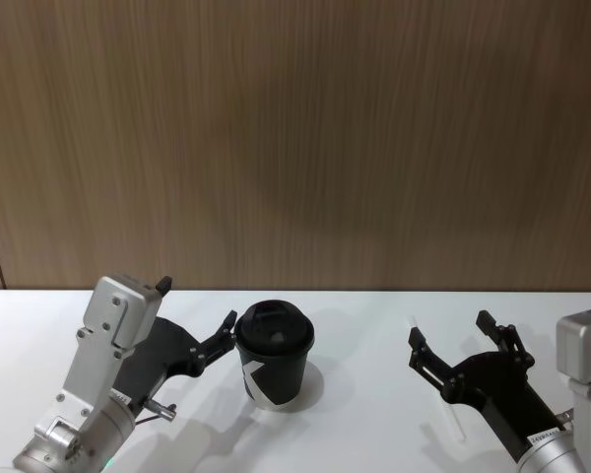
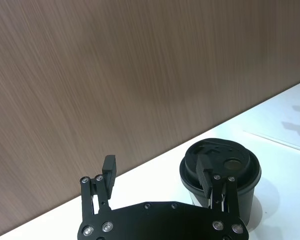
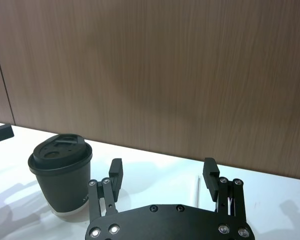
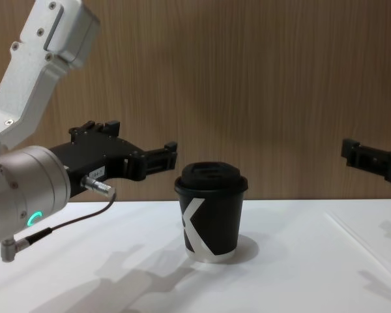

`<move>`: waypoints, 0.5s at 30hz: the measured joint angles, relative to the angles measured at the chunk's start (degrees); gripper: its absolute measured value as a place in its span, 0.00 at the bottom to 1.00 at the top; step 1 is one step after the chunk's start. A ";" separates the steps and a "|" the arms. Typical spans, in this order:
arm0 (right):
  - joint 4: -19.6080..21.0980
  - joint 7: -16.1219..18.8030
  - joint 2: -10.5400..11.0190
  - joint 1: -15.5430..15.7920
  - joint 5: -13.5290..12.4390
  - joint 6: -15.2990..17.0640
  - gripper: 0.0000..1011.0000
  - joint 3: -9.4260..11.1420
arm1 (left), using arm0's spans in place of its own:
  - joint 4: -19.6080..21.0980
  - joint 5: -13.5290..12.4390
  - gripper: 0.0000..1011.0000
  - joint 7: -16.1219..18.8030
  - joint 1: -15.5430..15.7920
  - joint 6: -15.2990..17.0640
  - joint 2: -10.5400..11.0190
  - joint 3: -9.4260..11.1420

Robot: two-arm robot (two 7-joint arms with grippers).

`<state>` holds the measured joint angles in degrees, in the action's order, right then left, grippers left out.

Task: Pick up the straw with one hand, pass it to the other hand, and insert it into the cup.

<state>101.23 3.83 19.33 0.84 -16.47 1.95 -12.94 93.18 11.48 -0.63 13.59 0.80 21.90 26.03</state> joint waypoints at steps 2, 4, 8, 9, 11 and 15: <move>0.00 0.00 0.00 0.00 0.00 0.00 0.99 0.00 | 0.00 0.00 0.99 0.00 0.00 0.00 0.00 0.00; 0.00 0.00 0.00 0.00 0.00 0.00 0.99 0.00 | 0.00 0.00 0.99 0.00 0.00 0.00 0.00 0.00; 0.00 0.00 0.00 0.00 0.00 0.00 0.99 0.00 | 0.00 0.00 0.99 0.00 0.00 0.00 0.00 0.00; 0.00 0.00 0.00 0.00 0.00 0.00 0.99 0.00 | 0.00 0.00 0.99 0.00 0.00 0.00 0.00 0.00; 0.00 0.00 0.00 0.00 0.00 0.00 0.99 0.00 | 0.00 0.00 0.99 0.00 0.00 0.00 0.00 0.00; 0.01 0.00 0.00 0.00 0.00 0.01 0.99 0.03 | 0.00 0.00 0.99 0.00 0.00 0.00 0.00 0.00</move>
<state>101.24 3.83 19.33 0.84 -16.47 1.96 -12.91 93.17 11.48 -0.63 13.59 0.80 21.89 26.02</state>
